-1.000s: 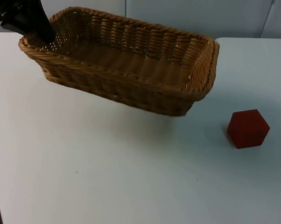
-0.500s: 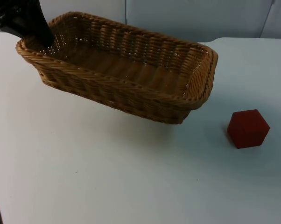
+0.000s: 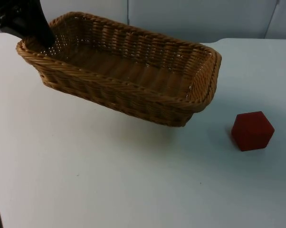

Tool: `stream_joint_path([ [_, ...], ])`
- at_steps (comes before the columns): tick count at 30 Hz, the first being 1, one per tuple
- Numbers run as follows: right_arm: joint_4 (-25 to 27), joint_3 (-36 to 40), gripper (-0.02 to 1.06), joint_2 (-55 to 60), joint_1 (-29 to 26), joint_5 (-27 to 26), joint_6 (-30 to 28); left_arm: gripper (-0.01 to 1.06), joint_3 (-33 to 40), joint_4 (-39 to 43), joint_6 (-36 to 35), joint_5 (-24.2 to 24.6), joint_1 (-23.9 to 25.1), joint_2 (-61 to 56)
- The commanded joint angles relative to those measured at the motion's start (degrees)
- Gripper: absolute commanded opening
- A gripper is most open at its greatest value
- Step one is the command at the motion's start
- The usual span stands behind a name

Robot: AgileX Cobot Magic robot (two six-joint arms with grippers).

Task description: Pick up the basket with the left hand and place the cube into the basket with the right hand.

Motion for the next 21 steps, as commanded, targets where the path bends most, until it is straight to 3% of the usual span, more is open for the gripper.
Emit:
stream_joint_path([
  [1,-0.28,-0.55,0.00,3.56,0.21,-3.35,-0.82,0.00,0.10,-2.89,-0.23,0.15,-0.42,-0.53],
  [9,1.09,-5.88,0.00,29.43,0.21,-14.79,-5.02,0.00,-0.03,-2.74,-0.09,0.17,-0.42,-0.53],
  [11,1.08,-8.49,0.00,37.04,0.21,-16.72,-5.02,0.00,-0.14,-6.41,-0.09,-0.17,-1.65,-0.88],
  [16,1.58,-14.84,0.00,49.22,0.21,-15.92,-5.02,0.00,-0.14,-10.98,-0.09,-0.30,-2.16,-0.51],
  [21,2.80,-18.17,0.00,53.33,0.21,-16.20,-5.02,0.00,-0.14,-10.87,-0.09,-1.46,-2.16,-0.51],
])
